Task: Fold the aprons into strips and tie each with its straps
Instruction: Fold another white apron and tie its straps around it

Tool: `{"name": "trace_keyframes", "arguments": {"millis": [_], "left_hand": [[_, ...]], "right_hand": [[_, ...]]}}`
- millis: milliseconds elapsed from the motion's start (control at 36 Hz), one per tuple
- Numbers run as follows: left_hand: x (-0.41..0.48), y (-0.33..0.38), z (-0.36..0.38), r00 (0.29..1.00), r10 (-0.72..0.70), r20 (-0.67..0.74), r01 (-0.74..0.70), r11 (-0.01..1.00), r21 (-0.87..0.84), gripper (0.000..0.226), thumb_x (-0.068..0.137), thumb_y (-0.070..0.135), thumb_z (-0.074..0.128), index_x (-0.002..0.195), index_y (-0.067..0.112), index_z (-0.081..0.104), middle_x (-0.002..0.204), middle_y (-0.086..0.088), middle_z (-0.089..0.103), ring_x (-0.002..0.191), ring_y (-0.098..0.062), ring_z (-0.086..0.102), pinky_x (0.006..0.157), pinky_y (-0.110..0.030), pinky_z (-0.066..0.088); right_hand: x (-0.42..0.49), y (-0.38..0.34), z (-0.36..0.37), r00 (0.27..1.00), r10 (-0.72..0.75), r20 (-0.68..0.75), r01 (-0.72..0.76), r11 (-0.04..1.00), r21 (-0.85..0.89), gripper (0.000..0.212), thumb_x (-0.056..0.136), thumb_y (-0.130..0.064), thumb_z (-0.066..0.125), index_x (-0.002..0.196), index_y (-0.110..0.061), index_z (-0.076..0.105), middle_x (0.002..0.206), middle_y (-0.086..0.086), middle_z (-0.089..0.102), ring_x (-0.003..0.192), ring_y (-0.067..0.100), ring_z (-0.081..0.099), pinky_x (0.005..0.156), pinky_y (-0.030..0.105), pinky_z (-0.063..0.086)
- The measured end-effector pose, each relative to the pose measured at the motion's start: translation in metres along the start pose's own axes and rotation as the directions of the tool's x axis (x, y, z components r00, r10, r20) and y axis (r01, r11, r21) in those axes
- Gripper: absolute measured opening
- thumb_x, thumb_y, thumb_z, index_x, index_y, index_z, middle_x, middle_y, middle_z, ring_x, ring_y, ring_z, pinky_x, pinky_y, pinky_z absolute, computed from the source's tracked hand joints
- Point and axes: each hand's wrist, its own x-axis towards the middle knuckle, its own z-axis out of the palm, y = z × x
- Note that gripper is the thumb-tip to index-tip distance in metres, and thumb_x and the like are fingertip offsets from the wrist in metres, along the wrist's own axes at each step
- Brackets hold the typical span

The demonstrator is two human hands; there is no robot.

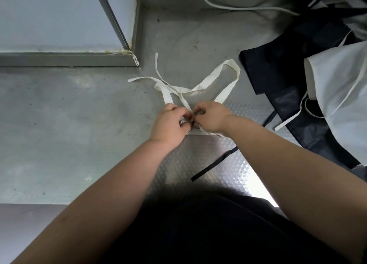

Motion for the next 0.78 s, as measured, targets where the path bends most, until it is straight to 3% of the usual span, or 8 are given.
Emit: {"name": "trace_keyframes", "arguments": {"millis": [139,250,306,361,417,528,667,778], "left_hand": [[-0.001,-0.002,0.002,0.996,-0.011,-0.088,0.003,0.996,-0.09,0.011,0.087,0.01,0.061,0.096,0.011,0.066,0.1,0.001,0.049,0.07,-0.009,0.049,0.069,-0.011,0.035],[0.0,-0.004,-0.001,0.991,-0.058,-0.118,0.029,0.972,-0.233,0.008,0.089,0.014,0.06,0.086,0.021,0.059,0.086,0.008,0.051,0.066,-0.001,0.047,0.066,-0.016,0.033],[0.001,-0.006,-0.002,0.989,-0.1,-0.112,0.06,0.946,-0.317,0.018,0.09,0.016,0.06,0.079,0.029,0.054,0.077,0.011,0.054,0.064,-0.002,0.048,0.065,-0.02,0.036],[0.002,-0.006,-0.001,0.986,-0.141,-0.094,0.095,0.919,-0.382,0.023,0.09,0.017,0.06,0.075,0.033,0.052,0.073,0.011,0.058,0.066,-0.007,0.051,0.067,-0.023,0.039],[0.004,-0.005,0.001,0.981,-0.18,-0.07,0.134,0.894,-0.428,0.024,0.09,0.016,0.059,0.074,0.032,0.051,0.073,0.01,0.06,0.069,-0.011,0.053,0.07,-0.027,0.041],[0.009,-0.003,0.005,0.974,-0.226,-0.026,0.189,0.866,-0.464,0.025,0.089,0.014,0.059,0.075,0.033,0.053,0.075,0.009,0.061,0.069,-0.013,0.054,0.071,-0.03,0.043],[0.012,0.003,0.005,0.98,-0.193,0.056,0.198,0.878,-0.437,0.02,0.091,0.015,0.057,0.086,0.033,0.065,0.087,0.004,0.071,0.077,-0.011,0.06,0.076,-0.029,0.047],[0.012,0.006,0.003,0.98,-0.172,0.1,0.199,0.84,-0.505,0.023,0.09,0.008,0.055,0.094,0.026,0.069,0.086,0.003,0.07,0.076,-0.007,0.058,0.074,-0.024,0.045]], "right_hand": [[-0.002,-0.004,0.003,0.999,0.02,-0.044,-0.026,0.988,-0.151,0.022,0.093,-0.024,0.05,0.112,-0.017,0.057,0.111,0.007,0.059,0.105,0.027,0.054,0.079,0.027,0.038],[0.001,-0.009,0.007,0.998,0.035,-0.059,-0.047,0.972,-0.23,0.02,0.094,-0.024,0.045,0.108,-0.021,0.059,0.112,0.006,0.061,0.104,0.028,0.055,0.075,0.027,0.036],[0.002,-0.008,0.007,0.996,0.028,-0.08,-0.041,0.985,-0.169,0.018,0.095,-0.022,0.044,0.083,-0.022,0.057,0.097,0.006,0.062,0.092,0.026,0.056,0.072,0.027,0.038],[0.001,-0.003,0.006,0.995,0.019,-0.099,-0.019,1.0,0.001,0.032,0.095,-0.02,0.046,0.063,-0.02,0.048,0.075,0.002,0.058,0.073,0.021,0.053,0.066,0.026,0.038],[-0.005,0.003,0.005,0.994,0.01,-0.106,0.015,0.971,0.237,0.034,0.096,-0.018,0.048,0.062,-0.019,0.048,0.062,0.0,0.053,0.059,0.014,0.049,0.057,0.024,0.039],[-0.015,0.011,0.003,0.997,-0.039,-0.06,0.066,0.816,0.574,0.026,0.098,-0.016,0.05,0.072,-0.017,0.056,0.06,-0.002,0.05,0.049,0.004,0.046,0.052,0.016,0.041],[-0.017,0.017,0.005,0.993,-0.121,-0.002,0.108,0.871,0.479,0.026,0.098,-0.019,0.049,0.073,-0.015,0.055,0.054,-0.009,0.047,0.049,0.002,0.042,0.056,0.017,0.037],[-0.018,0.019,0.005,0.988,-0.157,0.006,0.142,0.906,0.399,0.027,0.097,-0.019,0.049,0.083,0.002,0.059,0.062,-0.005,0.047,0.061,0.009,0.041,0.064,0.025,0.035]]}}
